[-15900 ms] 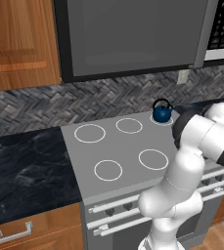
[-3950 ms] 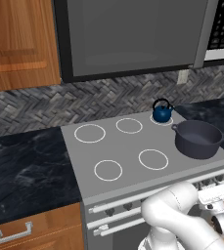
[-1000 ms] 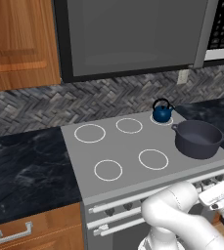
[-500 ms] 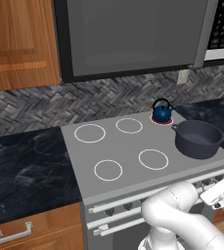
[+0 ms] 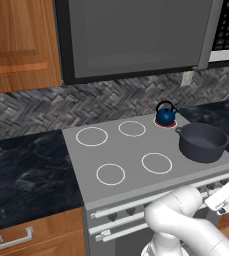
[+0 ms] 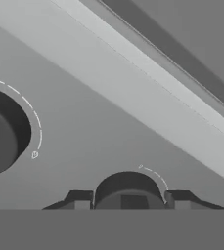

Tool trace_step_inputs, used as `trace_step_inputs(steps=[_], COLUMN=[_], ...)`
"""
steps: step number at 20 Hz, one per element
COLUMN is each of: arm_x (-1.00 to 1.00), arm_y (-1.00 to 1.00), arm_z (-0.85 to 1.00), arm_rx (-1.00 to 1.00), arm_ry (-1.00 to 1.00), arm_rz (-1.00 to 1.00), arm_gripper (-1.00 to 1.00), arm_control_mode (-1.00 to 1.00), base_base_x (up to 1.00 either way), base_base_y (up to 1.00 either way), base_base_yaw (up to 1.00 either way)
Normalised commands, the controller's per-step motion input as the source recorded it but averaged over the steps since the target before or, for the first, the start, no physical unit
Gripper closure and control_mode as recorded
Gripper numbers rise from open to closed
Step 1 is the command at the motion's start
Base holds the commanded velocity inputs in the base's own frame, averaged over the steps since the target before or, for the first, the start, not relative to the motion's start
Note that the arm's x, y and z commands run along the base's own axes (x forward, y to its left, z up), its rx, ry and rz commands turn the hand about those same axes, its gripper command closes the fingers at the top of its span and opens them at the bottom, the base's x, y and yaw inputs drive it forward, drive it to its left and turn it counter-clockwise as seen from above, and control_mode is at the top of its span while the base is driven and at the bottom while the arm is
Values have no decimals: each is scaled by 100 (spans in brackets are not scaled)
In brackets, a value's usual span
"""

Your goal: Pick the kettle from the cabinet and place it on a stove burner. Then pick the pot from the counter and place it on another stove burner. Finally, turn both burners on.

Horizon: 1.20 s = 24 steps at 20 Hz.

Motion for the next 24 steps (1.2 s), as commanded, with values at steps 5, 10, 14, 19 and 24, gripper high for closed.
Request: trace_step_inputs(steps=[5, 10, 14, 19, 24], arm_x=[0, -9, -28, -49, -34], arm_y=[-1, -19, -12, -1, -14], arm_z=[0, 0, 0, 2, 7], arm_rx=[0, 2, 1, 0, 0], arm_ry=[0, -1, -5, -7, -5], arm_rz=[0, 0, 1, 2, 0], arm_gripper=[-100, -100, -100, -100, -100], arm_control_mode=[-100, -100, -100, -100, -100], base_base_x=[0, 0, 0, 0, 0], base_base_y=[0, 0, 0, 0, 0], base_base_yaw=[0, 0, 0, 0, 0])
